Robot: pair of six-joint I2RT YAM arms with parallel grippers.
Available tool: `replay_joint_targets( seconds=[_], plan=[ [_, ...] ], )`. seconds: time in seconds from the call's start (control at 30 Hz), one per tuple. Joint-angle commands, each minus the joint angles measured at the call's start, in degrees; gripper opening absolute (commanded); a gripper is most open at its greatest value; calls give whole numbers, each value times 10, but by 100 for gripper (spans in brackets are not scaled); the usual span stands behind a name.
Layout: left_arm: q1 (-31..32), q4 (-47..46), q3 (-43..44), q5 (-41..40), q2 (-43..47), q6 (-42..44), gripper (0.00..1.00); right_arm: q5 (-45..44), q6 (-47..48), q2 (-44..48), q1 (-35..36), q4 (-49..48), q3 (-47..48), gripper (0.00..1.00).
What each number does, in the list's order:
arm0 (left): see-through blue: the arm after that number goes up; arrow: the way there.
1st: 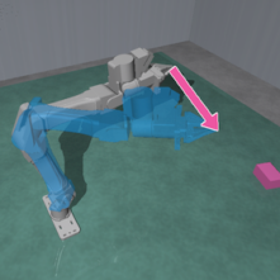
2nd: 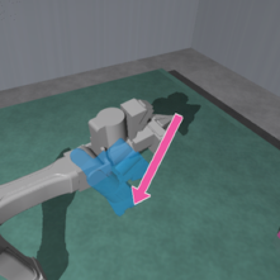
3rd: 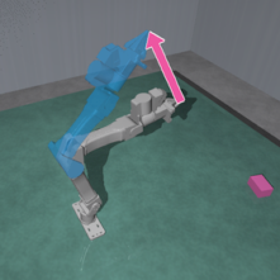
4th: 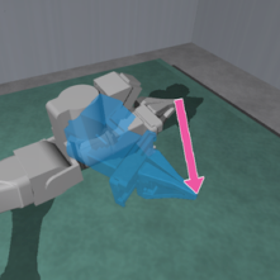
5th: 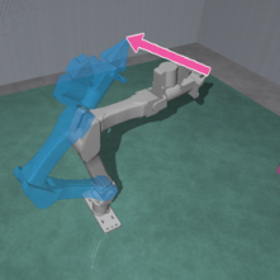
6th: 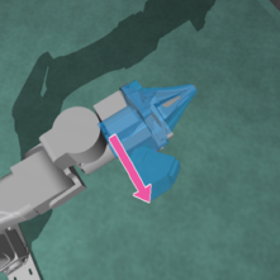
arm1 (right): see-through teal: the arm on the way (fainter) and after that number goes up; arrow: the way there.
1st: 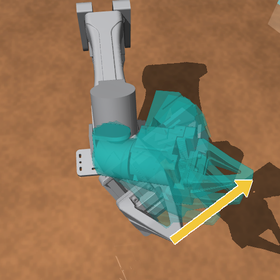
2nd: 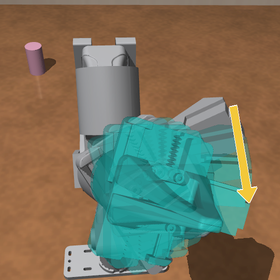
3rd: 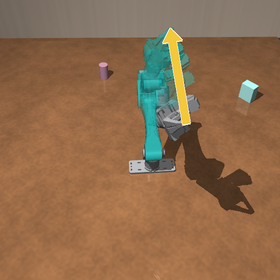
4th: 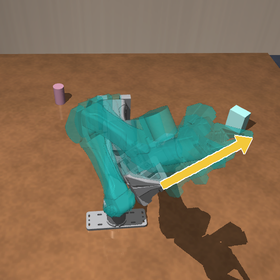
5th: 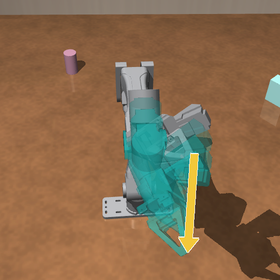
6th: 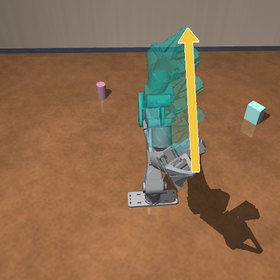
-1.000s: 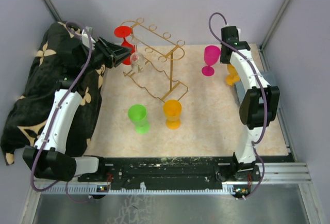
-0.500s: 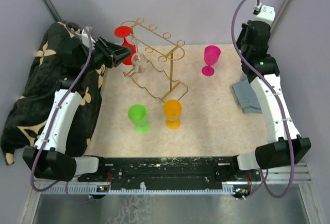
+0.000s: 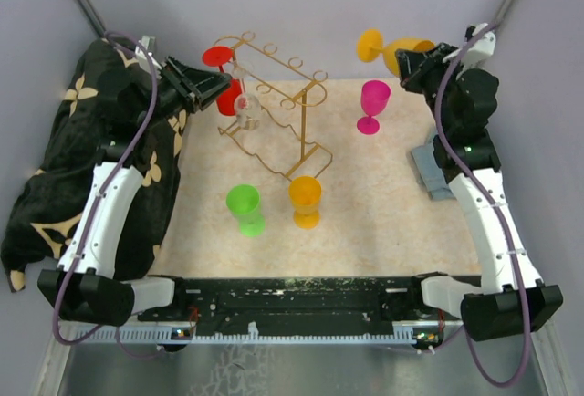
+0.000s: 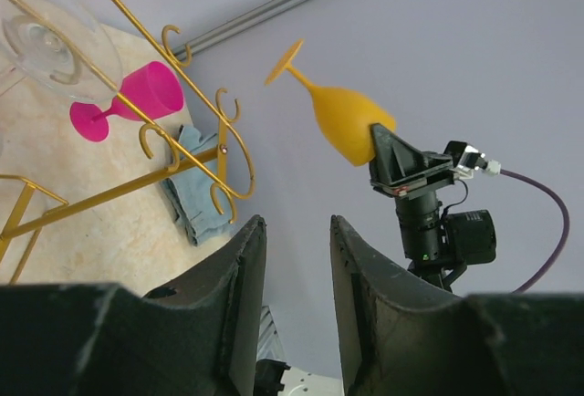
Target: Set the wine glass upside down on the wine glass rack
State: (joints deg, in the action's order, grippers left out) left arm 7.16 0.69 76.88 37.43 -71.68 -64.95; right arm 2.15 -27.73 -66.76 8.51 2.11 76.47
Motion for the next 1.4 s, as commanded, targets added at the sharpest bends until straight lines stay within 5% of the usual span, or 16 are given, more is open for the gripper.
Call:
replay_joint_targets(
  seconds=[0.0, 0.2, 0.43, 0.8, 1.03, 1.37],
  plan=[
    [3, -65, -10, 29, 12, -15, 41, 121, -106, 35, 3, -156, 3, 0],
    [3, -152, -40, 56, 11, -52, 43, 230, -212, 19, -1, -246, 13, 0],
    [3, -316, -70, 111, -7, -144, 47, 361, -433, -41, -3, -491, 3, 0],
    [4, -501, -88, 131, -11, -246, 50, 400, -724, -159, 16, -848, -11, 0],
    [5, -649, -110, 131, -29, -353, 53, 396, -767, -212, 75, -920, 17, 0],
    [5, -727, -118, 127, -28, -400, 54, 390, -778, -251, 129, -947, 38, 0]
  ],
)
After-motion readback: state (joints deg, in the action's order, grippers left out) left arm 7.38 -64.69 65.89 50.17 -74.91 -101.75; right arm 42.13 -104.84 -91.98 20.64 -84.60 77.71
